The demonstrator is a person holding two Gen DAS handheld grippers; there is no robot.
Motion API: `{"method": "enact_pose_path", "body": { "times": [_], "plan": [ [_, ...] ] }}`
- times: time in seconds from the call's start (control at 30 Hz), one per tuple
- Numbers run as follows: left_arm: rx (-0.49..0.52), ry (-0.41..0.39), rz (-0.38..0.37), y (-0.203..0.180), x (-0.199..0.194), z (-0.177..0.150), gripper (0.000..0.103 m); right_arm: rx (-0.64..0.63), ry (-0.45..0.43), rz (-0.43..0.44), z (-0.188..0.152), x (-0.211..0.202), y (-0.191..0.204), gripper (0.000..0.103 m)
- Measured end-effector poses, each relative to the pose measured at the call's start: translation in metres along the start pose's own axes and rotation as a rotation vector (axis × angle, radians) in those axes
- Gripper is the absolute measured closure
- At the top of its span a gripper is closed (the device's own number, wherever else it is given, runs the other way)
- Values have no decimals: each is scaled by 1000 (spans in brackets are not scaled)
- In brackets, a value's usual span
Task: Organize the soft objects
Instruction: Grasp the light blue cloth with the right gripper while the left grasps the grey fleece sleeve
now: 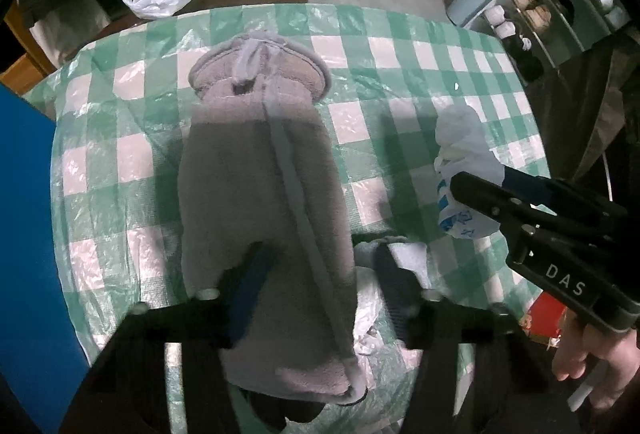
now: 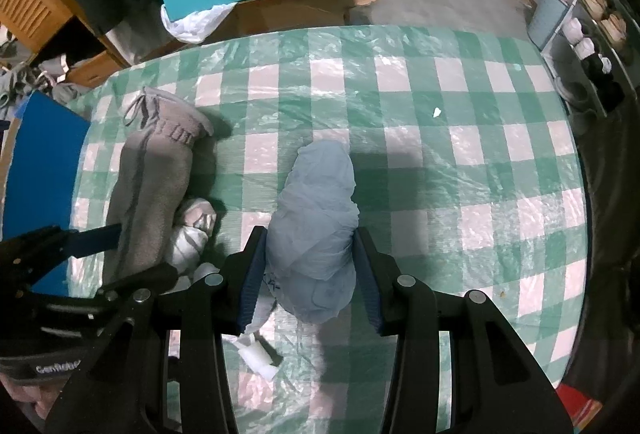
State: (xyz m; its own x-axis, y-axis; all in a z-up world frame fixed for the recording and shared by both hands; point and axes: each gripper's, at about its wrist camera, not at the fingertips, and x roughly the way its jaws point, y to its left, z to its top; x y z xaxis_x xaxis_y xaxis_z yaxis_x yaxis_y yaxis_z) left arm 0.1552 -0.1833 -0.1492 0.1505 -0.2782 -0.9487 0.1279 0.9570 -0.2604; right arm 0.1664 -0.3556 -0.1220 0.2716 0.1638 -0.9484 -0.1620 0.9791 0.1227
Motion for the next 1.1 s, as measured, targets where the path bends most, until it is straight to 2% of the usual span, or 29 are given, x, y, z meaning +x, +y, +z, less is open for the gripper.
{"method": "enact_pose_path", "body": {
  "times": [0.13, 0.23, 0.5, 0.73, 1.1],
  "plan": [
    [-28, -14, -48, 11, -5, 0, 77, -3, -5, 9, 0, -2, 3, 60],
    [-26, -24, -58, 15, -9, -1, 87, -6, -8, 16, 0, -4, 5, 60],
    [-29, -54, -87, 20, -22, -3, 91, -22, -9, 25, -2, -8, 12, 60],
    [-12, -89, -64, 24, -36, -7, 94, -39, -30, 37, -2, -18, 22, 60],
    [24, -140, -71, 23, -61, -13, 95, -98, -57, 40, -5, -34, 45, 60]
  ]
}}
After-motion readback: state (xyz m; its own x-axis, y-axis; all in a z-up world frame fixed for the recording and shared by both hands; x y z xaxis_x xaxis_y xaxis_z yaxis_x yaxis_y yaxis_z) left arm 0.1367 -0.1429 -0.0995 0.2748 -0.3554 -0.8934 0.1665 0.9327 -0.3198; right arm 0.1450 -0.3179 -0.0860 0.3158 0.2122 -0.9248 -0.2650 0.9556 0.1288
